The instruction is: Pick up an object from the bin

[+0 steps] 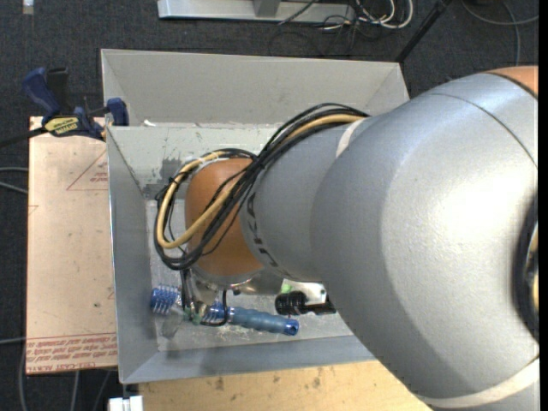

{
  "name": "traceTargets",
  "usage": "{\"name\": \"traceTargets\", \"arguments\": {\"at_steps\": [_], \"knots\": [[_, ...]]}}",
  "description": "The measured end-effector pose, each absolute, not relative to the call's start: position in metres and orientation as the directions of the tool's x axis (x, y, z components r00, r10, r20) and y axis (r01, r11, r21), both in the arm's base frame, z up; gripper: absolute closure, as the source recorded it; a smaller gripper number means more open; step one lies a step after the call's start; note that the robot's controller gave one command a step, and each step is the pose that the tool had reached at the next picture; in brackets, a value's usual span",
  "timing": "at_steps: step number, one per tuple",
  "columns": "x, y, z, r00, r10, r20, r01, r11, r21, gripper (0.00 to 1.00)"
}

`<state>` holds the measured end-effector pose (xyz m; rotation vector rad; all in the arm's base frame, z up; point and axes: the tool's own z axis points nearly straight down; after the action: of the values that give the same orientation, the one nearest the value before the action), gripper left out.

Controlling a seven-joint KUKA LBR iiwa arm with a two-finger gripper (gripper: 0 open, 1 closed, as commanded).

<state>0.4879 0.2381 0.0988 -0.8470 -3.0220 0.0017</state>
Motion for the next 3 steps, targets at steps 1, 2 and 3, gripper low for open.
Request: {"name": "traceTargets", "arguments": {"at_steps": [1,2,3], "knots": [[0.4996,0.2407,0.0682,-0.806,0.592,0.002,0.592,0.806,-0.002,0.0],[0.4995,0.2407,0.0676,-0.807,0.591,0.003,0.591,0.807,-0.002,0.0],[0.4997,0.2408,0.0676,-0.807,0.59,0.003,0.59,0.807,-0.002,1.0]]}}
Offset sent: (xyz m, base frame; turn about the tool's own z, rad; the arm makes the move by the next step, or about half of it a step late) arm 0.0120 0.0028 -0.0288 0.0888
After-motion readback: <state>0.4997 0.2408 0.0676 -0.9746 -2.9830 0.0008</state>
